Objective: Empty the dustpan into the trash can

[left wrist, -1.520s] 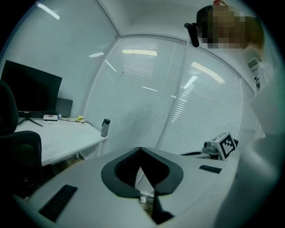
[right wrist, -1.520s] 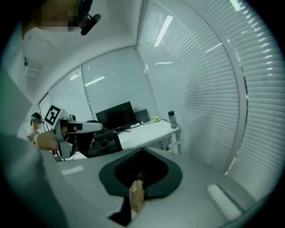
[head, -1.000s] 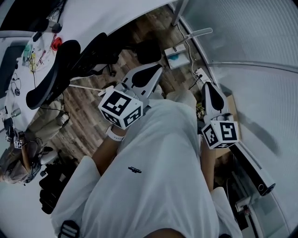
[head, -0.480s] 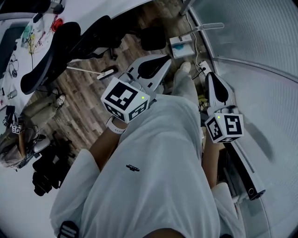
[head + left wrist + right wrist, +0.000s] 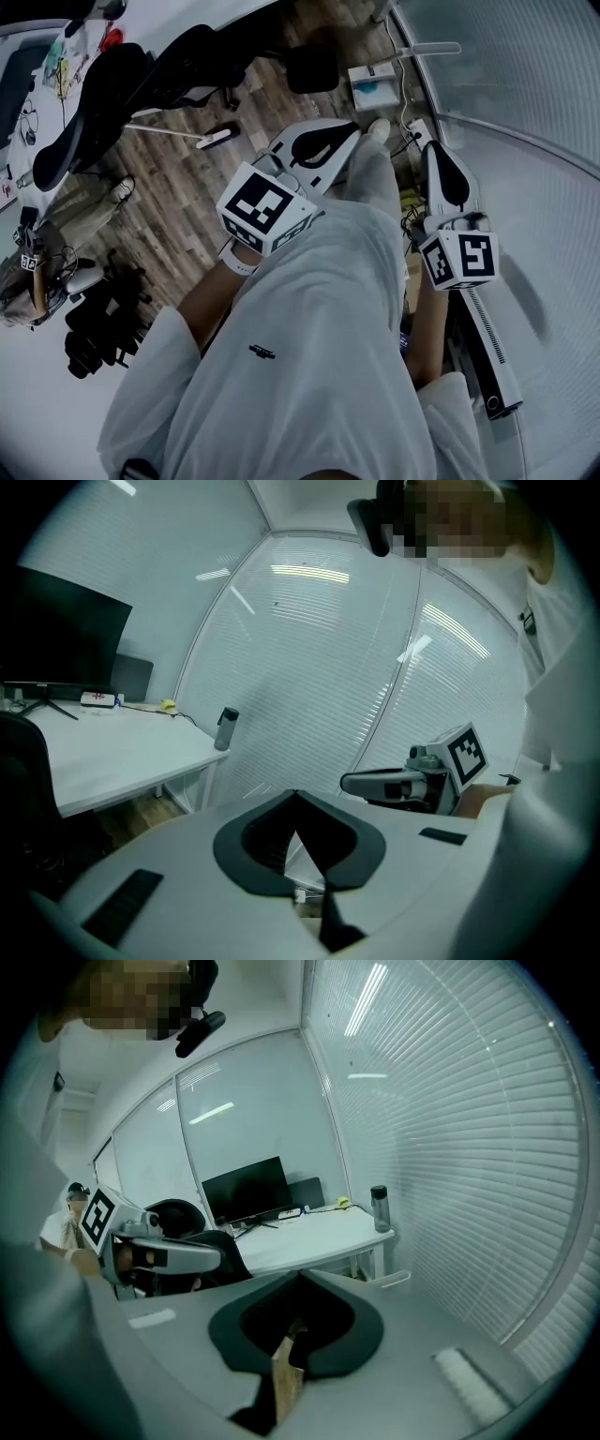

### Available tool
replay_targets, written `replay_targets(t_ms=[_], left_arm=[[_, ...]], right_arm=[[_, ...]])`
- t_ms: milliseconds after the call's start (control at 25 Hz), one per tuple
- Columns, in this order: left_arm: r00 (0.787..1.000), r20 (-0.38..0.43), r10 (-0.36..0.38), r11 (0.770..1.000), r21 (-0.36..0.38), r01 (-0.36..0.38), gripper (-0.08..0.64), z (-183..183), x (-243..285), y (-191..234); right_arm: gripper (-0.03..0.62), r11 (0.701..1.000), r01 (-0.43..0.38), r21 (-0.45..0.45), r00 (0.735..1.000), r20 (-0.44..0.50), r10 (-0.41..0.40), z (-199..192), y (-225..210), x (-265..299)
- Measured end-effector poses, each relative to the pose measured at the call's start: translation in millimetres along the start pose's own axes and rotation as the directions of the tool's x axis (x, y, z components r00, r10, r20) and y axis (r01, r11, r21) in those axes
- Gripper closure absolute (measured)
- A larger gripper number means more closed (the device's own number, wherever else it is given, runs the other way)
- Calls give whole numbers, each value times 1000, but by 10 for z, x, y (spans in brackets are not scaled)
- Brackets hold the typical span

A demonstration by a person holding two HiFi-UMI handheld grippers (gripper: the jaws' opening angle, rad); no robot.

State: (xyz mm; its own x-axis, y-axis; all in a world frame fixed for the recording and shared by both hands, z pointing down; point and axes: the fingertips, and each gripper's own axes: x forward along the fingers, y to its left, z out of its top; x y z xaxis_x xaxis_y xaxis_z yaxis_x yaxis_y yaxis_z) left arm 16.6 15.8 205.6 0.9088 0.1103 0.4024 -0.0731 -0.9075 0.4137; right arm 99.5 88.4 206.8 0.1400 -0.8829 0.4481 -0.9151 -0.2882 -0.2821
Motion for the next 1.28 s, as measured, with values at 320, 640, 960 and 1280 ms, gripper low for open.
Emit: replay_targets(t_ms=[320,640,960,1280], left_arm=[[999,-54,3,1000,29,-1,552,-159,416,116],[997,-45,62,998,-8,-63,552,-328,890,411],[991,-28,128,990,-56,-130,552,-457,1217,794],[978,-61,199,974,-99,-205,552,-703,1545,927]], right_arm=[[580,996,-46,-77,999,-14,45,106,-332,256],[580,978,-139,-155,989,-79,128,87,-615,640],[571,942,-253,-219,964,-141,226,19,-779,1114],[512,814,-470,-343,879,-269,394,-88,-914,1401]])
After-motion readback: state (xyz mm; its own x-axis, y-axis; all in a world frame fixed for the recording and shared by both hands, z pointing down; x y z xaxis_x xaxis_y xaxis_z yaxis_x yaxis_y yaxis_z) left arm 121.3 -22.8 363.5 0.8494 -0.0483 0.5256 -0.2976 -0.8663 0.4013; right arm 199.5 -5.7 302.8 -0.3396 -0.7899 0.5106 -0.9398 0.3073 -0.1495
